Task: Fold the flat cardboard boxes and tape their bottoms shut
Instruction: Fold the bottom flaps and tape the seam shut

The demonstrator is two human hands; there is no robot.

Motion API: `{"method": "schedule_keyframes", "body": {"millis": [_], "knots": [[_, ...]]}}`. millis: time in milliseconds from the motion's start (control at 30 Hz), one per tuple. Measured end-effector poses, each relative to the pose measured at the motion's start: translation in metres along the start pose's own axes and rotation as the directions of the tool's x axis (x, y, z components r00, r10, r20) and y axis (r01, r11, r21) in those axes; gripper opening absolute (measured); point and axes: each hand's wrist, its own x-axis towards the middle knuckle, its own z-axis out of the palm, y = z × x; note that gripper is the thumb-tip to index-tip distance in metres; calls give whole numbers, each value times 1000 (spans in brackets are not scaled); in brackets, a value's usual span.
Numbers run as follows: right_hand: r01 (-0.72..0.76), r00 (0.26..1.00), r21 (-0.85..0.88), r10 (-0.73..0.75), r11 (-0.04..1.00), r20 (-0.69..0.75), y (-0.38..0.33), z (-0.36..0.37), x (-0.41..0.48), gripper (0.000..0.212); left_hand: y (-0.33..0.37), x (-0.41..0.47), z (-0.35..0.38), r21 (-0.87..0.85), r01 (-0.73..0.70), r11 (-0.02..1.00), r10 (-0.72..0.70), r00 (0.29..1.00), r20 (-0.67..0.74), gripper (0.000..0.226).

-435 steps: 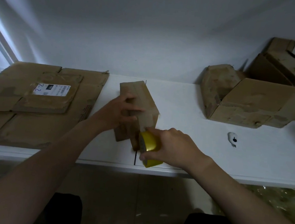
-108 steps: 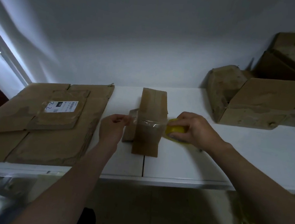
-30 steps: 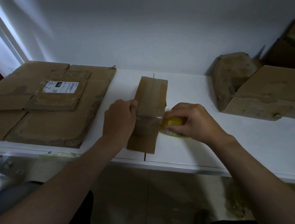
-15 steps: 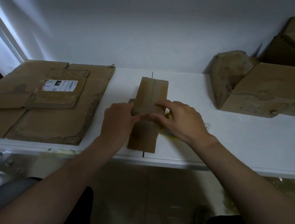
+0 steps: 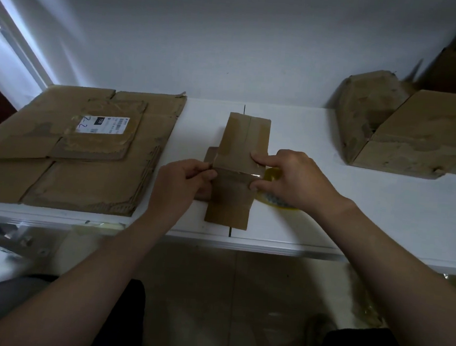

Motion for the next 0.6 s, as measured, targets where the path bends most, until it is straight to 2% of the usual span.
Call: {"method": "schedule_keyframes", "body": {"millis": [67, 133, 300, 467, 600], "knots": [[-8, 1000, 6, 8, 1000, -4, -1, 0, 0, 65, 4, -9, 4, 16, -10, 1000, 11, 997, -80, 10], [-13, 1000, 0, 13, 1000, -15, -2, 1, 1, 65, 5, -14, 10, 84, -50, 995, 61, 989, -131, 14], [-16, 999, -74, 14, 997, -39, -6, 4, 2, 61, 11, -23, 21, 236, -115, 965, 157, 973, -168, 22], [-25, 998, -124, 17, 992, -68, -10, 5, 4, 52, 15, -36, 35, 457, -200, 867, 224, 975, 1, 43], [-7, 997, -152, -5, 988, -82, -19, 9, 5, 44, 13, -34, 47, 628, -165, 761, 150, 986, 77, 65]]}}
